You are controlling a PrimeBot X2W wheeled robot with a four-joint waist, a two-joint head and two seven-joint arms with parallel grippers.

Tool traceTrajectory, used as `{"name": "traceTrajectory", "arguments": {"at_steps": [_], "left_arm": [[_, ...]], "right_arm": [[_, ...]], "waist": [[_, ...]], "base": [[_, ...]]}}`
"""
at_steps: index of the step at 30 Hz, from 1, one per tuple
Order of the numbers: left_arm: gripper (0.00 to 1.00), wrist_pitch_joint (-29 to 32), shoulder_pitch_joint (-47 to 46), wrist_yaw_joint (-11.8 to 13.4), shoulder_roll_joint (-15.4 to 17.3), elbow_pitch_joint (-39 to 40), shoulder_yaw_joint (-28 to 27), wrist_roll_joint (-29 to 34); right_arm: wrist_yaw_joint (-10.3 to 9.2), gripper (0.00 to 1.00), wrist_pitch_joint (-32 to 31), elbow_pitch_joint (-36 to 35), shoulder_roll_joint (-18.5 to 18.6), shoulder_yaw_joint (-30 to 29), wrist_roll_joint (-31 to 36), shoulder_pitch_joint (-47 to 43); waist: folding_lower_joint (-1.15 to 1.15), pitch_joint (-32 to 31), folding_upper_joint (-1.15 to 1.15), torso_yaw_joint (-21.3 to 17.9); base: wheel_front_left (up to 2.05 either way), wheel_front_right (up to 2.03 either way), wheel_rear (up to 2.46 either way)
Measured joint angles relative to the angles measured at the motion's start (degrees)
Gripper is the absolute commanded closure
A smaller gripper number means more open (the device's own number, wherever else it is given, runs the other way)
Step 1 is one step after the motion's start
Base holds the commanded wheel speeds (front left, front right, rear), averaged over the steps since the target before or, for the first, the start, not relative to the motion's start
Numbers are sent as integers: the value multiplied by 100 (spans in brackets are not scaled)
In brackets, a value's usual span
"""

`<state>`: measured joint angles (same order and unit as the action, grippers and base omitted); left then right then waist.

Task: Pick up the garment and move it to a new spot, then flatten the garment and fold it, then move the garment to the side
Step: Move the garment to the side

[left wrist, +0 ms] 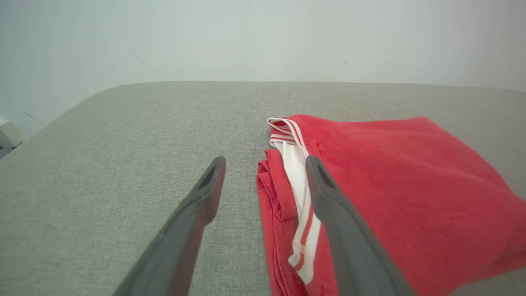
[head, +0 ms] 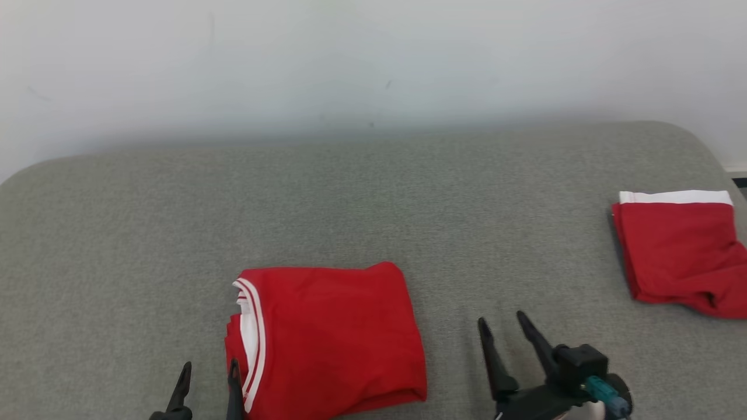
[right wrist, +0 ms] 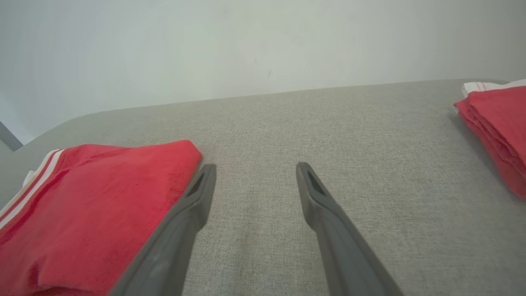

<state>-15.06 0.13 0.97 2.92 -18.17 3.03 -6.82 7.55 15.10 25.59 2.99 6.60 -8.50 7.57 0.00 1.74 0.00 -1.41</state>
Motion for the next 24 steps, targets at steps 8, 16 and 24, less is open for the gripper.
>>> {"name": "traceTrajectory", "arguments": {"at_steps": [8, 16, 24], "left_arm": [[0, 0, -178, -31, -2, -52, 392, -193], [0, 0, -169, 2, 1, -69, 428, -166], [0, 0, -146, 2, 0, -41, 432, -133]], "right_arm": [[0, 0, 0, 957, -3, 946, -569, 802], [1, 0, 1, 1826, -3, 1079, -1034, 1398], [1, 24, -22, 2881, -3, 1059, -1102, 1669]], "waist": [[0, 159, 0, 479], [0, 257, 0, 966], [0, 368, 0, 1239]], "base": [[0, 0, 0], [0, 0, 0], [0, 0, 0]]}}
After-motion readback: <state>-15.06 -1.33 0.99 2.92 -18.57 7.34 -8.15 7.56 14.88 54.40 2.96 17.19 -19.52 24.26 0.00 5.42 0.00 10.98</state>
